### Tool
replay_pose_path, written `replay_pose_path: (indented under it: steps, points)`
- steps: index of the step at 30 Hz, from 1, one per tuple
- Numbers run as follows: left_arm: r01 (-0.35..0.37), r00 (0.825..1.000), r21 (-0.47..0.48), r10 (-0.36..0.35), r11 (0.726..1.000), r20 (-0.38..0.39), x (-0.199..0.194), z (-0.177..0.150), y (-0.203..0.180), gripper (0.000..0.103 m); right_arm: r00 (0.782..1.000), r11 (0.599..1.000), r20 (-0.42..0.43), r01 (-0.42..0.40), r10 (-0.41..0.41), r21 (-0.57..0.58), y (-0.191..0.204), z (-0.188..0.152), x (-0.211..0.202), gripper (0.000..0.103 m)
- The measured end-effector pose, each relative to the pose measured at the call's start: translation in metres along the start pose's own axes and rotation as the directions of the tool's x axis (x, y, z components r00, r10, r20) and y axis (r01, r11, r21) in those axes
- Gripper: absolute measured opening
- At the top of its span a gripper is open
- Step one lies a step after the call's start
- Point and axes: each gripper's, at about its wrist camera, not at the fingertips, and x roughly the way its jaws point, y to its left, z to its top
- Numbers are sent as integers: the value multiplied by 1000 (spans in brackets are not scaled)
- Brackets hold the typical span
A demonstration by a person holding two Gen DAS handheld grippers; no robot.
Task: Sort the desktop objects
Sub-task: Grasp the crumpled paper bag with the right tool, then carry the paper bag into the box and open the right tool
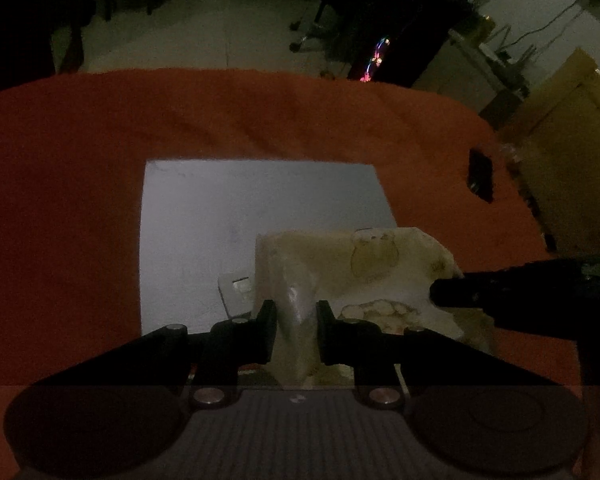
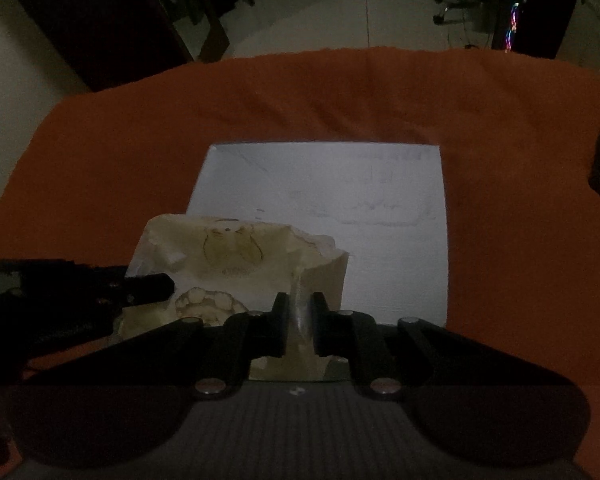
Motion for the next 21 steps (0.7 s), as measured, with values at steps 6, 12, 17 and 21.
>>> replay_pose_path:
  steps: [6, 12, 17, 21]
  points:
    - [16, 1000, 34, -17, 999, 22, -31, -15, -10, 17, 1000, 1000, 28, 8, -7, -24, 16, -24, -19, 12]
    - [26, 1000, 68, -25, 997, -20, -39, -46, -12, 17, 999, 999, -9, -33, 33, -28, 20, -53, -32, 12]
    - [28, 996, 90, -20, 996, -87, -32, -81, -9, 17, 995, 998, -82, -58, 55, -37, 25, -87, -19, 12]
    - [35, 990, 102, -20, 994, -141, -23, -112, -7, 17, 988, 998, -151, -52, 44, -47, 27, -116, 2, 12]
